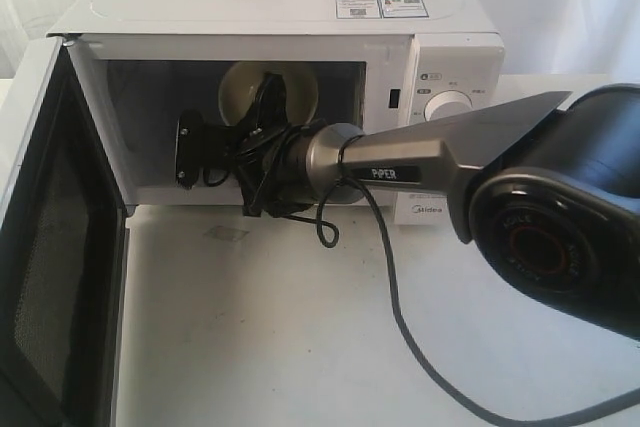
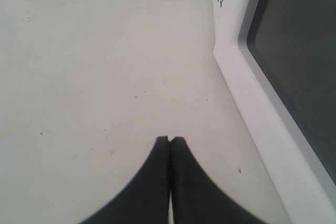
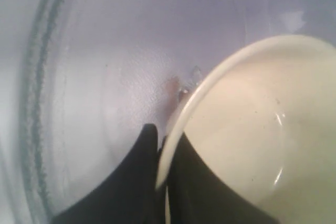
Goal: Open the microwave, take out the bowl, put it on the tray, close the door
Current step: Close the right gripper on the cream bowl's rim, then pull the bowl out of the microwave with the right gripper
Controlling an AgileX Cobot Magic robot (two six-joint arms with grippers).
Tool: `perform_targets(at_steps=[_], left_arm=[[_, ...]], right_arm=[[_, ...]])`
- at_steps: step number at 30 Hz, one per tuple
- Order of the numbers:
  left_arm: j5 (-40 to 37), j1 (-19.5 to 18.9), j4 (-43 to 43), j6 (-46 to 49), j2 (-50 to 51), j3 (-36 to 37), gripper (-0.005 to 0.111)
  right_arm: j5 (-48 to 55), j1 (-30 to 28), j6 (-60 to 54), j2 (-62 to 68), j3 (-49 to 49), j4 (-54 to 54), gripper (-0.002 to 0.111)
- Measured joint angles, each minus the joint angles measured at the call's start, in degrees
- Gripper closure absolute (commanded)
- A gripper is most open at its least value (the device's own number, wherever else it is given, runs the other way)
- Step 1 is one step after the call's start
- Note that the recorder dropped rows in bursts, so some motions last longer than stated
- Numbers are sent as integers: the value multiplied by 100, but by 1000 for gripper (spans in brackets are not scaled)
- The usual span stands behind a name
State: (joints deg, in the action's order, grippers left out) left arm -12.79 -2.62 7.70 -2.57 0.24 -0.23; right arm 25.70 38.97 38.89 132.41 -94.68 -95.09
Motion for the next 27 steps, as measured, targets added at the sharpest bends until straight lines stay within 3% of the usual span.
perform_targets(at_steps=[14,27], left_arm=[[0,0,0,0,0,0,107],[0,0,0,0,0,0,107]], right_arm=[[248,394,11,-205,0,711,108],[920,859,11,-563,0,2670,108]])
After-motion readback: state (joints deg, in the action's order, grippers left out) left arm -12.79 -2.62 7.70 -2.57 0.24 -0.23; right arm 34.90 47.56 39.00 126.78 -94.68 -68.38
